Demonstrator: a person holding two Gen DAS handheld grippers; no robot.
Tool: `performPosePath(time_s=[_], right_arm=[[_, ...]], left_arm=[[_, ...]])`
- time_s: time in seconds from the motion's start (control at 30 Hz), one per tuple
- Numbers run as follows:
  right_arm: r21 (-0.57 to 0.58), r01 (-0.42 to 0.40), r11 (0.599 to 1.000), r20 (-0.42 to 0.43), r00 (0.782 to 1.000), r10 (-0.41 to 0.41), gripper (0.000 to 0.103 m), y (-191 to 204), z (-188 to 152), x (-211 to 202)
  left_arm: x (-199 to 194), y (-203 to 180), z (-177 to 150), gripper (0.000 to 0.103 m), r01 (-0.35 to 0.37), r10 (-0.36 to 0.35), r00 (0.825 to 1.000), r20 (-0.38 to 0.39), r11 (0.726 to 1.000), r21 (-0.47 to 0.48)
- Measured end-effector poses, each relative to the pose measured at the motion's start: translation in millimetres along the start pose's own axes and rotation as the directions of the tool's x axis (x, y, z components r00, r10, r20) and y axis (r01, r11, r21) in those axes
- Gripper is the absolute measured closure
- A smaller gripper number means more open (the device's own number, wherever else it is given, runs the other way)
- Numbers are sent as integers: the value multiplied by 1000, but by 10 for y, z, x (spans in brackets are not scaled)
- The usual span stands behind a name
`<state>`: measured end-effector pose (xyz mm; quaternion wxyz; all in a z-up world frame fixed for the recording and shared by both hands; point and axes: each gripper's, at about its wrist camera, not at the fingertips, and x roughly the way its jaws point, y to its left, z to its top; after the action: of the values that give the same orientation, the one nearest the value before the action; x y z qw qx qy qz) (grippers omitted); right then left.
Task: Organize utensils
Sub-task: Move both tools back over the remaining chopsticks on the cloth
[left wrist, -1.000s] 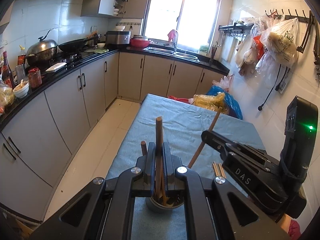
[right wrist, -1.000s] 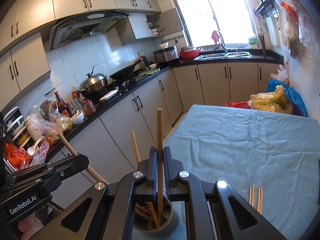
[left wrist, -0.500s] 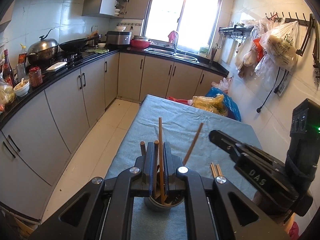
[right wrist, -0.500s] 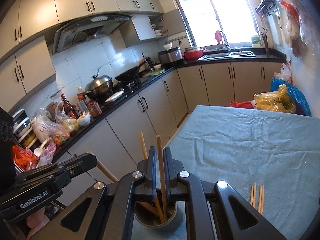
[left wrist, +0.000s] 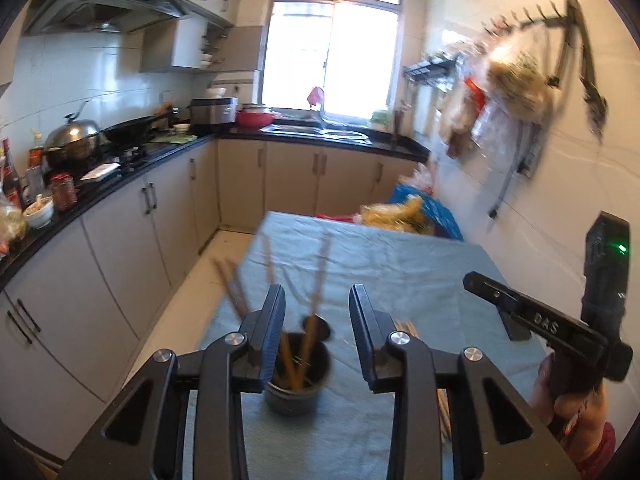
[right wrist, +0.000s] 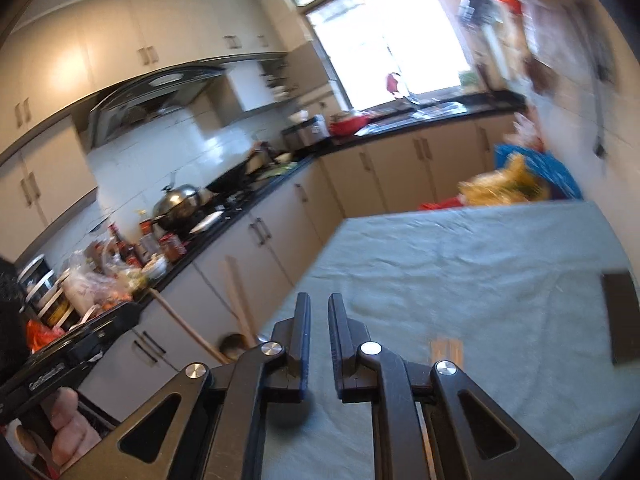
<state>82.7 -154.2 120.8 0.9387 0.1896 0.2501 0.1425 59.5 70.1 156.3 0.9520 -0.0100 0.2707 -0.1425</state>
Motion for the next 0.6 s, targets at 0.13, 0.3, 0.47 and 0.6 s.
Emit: performPosePath(time_s=[0.13, 0.3, 0.47, 0.6], right_arm=[[70, 60, 996, -36, 998, -57, 90, -410, -219, -73], [141, 113, 984, -97, 990, -100, 90, -851, -478, -62], [197, 157, 968, -172, 977, -124, 90, -1174, -666, 46], [222, 171, 960, -222, 967, -121, 90, -1343, -730, 182]], left_arm=[[203, -353, -263, 71, 56, -52, 996, -71, 996, 65], [683, -744, -755, 71, 112, -81, 970, -231, 986, 124], [1225, -939, -1265, 71, 120, -49, 922, -384, 979, 164], [1480, -875, -1427, 71, 109, -39, 904, -426, 984, 142]])
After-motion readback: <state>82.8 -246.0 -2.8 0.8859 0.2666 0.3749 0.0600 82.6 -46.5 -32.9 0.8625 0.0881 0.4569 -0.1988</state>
